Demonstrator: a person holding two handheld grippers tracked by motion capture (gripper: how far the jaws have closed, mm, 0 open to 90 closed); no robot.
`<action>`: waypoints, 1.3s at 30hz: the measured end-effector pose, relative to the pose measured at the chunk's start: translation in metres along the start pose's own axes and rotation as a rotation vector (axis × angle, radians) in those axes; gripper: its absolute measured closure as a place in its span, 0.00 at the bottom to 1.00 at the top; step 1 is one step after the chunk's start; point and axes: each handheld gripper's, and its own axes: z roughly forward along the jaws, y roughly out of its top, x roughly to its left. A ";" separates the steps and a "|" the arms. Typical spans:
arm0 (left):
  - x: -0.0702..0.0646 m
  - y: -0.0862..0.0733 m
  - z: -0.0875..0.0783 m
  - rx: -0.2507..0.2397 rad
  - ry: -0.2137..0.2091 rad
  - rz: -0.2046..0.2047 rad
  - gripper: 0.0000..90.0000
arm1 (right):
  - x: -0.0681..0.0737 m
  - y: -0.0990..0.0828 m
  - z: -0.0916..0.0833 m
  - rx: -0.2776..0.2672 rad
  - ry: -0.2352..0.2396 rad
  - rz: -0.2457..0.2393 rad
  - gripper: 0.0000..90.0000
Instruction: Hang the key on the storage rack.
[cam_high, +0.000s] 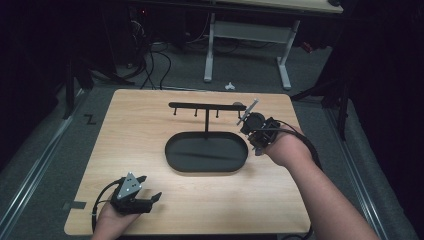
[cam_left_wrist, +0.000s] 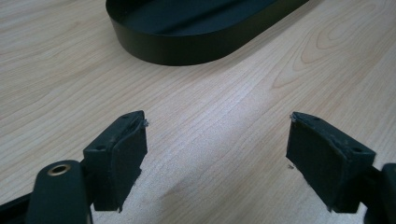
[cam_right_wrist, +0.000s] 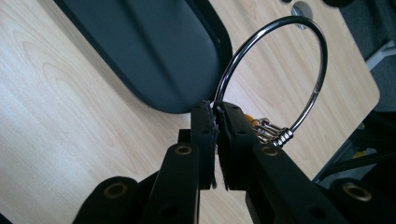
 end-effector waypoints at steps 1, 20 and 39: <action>0.000 0.000 0.000 0.000 0.000 0.000 0.23 | -0.001 0.002 -0.001 -0.004 -0.003 -0.004 0.95; 0.001 0.000 -0.001 -0.003 0.002 0.000 0.23 | 0.001 0.031 0.013 -0.015 -0.008 0.003 0.95; 0.000 0.000 -0.001 0.002 -0.005 -0.001 0.23 | 0.003 0.037 0.030 -0.031 -0.022 0.016 0.95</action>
